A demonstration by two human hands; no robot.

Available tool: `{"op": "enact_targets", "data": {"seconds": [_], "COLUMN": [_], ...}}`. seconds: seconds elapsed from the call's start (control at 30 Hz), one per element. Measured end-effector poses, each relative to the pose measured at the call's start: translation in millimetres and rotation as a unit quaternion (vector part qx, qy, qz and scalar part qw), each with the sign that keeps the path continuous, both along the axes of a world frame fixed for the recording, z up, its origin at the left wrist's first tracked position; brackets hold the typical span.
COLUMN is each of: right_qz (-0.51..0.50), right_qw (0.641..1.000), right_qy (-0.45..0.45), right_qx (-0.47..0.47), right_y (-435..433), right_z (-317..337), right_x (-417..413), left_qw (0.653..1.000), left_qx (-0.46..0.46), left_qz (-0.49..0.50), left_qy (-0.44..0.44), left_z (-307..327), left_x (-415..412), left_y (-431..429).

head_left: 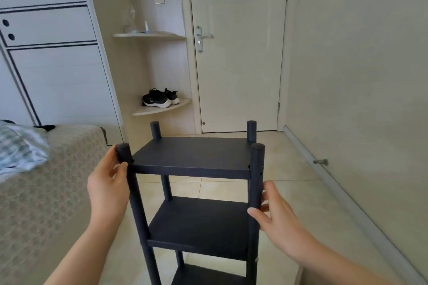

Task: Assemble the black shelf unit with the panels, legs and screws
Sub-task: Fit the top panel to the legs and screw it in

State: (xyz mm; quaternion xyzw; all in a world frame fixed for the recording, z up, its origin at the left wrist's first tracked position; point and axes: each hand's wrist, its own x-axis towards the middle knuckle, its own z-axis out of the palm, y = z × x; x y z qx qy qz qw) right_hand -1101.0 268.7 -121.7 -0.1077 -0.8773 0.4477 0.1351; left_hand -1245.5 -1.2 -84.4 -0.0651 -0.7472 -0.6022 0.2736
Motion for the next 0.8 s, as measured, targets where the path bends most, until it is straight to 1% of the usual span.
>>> {"op": "enact_targets", "data": {"seconds": [0.1,0.23,0.4,0.5,0.57,0.67,0.8], "right_qz": [0.017,0.033,0.052,0.058,0.061,0.070,0.083], "right_qw": [1.000,0.999,0.998,0.997,0.997,0.996,0.993], "right_qy": [-0.010,-0.020,-0.016,-0.013,-0.016,-0.017,-0.022], "right_qx": [-0.010,-0.013,-0.030,-0.050,-0.047,-0.052,-0.085], "right_y": [-5,-9,-6,-3,-3,-3,1], "right_z": [1,1,-3,-6,-6,-5,0], "right_x": [8,10,6,6,6,10,14], "left_qw": [1.000,1.000,0.999,0.999,0.998,0.996,0.983], "left_qx": [0.022,0.013,0.023,0.018,0.026,0.054,0.146], "left_qz": [0.008,0.007,-0.020,-0.022,-0.025,-0.012,-0.019], "left_qy": [-0.010,-0.017,-0.033,-0.045,-0.059,-0.074,-0.108], "left_z": [-6,-9,-10,-13,-13,-14,-4], "left_x": [-11,-19,-7,2,8,18,38], "left_y": [5,8,13,21,26,34,49]}}
